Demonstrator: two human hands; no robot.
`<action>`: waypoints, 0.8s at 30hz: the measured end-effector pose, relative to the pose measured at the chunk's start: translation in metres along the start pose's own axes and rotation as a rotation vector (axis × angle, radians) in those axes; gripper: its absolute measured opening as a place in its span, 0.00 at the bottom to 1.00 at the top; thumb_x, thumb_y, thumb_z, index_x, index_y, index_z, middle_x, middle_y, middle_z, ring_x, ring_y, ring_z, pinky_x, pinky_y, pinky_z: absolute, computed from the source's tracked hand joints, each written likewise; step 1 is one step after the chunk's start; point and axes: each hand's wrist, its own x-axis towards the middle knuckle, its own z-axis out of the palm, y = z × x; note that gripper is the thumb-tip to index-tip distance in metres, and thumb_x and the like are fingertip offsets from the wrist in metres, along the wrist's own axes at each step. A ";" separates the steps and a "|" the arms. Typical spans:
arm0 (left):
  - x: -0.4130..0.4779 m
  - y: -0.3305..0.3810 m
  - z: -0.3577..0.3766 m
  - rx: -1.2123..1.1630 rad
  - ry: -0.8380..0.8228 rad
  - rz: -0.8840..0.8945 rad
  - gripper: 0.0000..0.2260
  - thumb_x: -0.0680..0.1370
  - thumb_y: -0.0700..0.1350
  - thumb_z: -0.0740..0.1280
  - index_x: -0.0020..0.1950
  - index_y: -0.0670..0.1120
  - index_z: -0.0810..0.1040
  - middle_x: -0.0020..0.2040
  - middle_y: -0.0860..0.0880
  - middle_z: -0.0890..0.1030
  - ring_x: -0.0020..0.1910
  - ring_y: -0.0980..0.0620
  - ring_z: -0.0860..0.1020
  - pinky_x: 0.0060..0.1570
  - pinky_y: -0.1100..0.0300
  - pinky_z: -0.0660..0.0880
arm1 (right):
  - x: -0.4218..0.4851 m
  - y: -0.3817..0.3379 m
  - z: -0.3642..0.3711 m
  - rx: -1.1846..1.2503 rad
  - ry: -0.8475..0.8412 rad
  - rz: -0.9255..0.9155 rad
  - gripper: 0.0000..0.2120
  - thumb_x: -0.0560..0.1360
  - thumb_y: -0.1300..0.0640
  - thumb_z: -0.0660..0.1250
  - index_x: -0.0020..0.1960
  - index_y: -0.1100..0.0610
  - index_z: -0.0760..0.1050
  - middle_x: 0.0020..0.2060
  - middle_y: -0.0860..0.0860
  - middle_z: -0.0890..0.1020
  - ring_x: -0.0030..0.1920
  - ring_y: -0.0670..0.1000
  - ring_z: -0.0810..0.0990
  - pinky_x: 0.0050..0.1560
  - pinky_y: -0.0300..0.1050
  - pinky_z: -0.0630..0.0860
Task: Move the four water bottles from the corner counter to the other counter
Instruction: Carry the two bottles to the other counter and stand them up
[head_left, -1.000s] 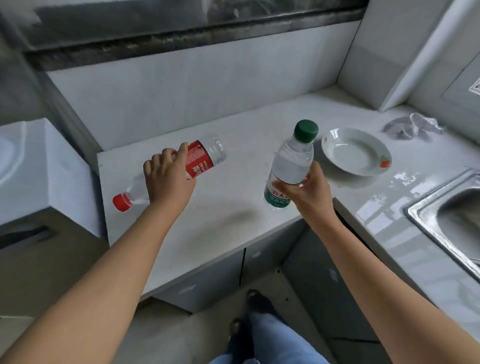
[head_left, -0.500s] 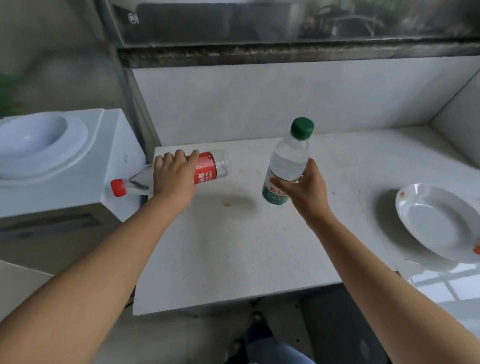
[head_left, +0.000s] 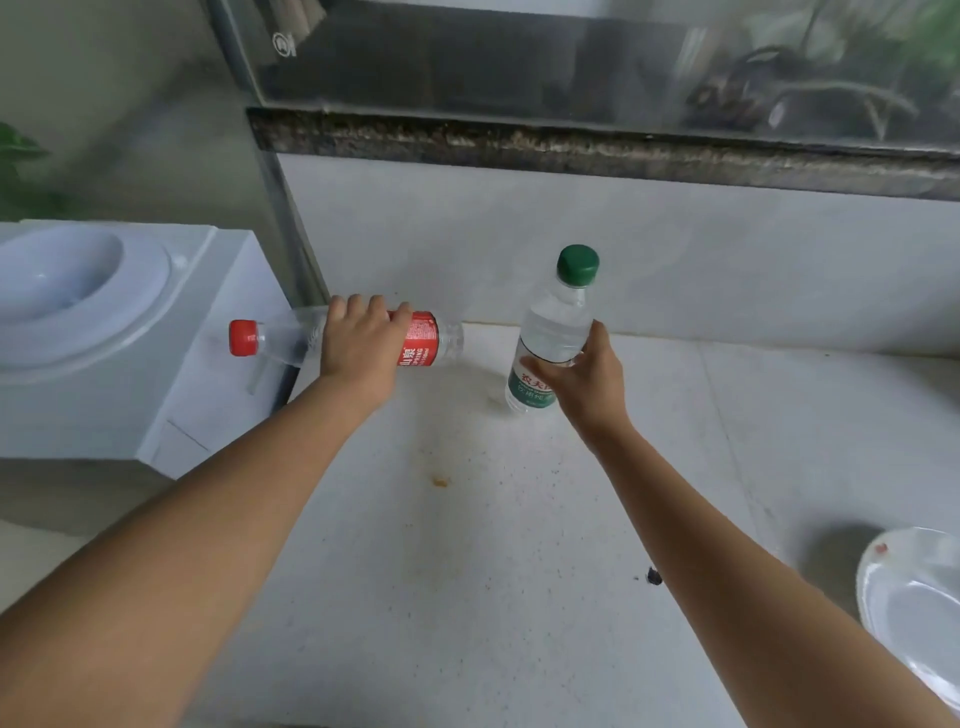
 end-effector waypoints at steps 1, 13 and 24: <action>0.003 0.000 0.002 -0.002 -0.010 -0.017 0.38 0.69 0.48 0.74 0.73 0.47 0.58 0.66 0.42 0.71 0.65 0.41 0.68 0.66 0.50 0.62 | 0.009 0.000 0.002 0.004 -0.001 0.006 0.28 0.66 0.57 0.74 0.62 0.58 0.66 0.49 0.48 0.74 0.48 0.50 0.74 0.45 0.42 0.71; 0.017 -0.021 0.019 0.018 -0.103 -0.085 0.37 0.71 0.50 0.72 0.73 0.46 0.57 0.68 0.41 0.69 0.67 0.41 0.68 0.68 0.48 0.61 | 0.075 0.001 0.031 -0.021 -0.039 0.000 0.29 0.66 0.58 0.75 0.62 0.59 0.66 0.55 0.55 0.78 0.48 0.50 0.73 0.48 0.44 0.72; 0.027 -0.032 0.027 0.007 -0.105 -0.065 0.37 0.71 0.51 0.72 0.74 0.46 0.56 0.69 0.41 0.68 0.68 0.40 0.67 0.69 0.48 0.61 | 0.077 0.011 0.043 -0.027 -0.013 -0.041 0.31 0.67 0.57 0.74 0.65 0.58 0.63 0.58 0.55 0.77 0.51 0.50 0.73 0.52 0.44 0.74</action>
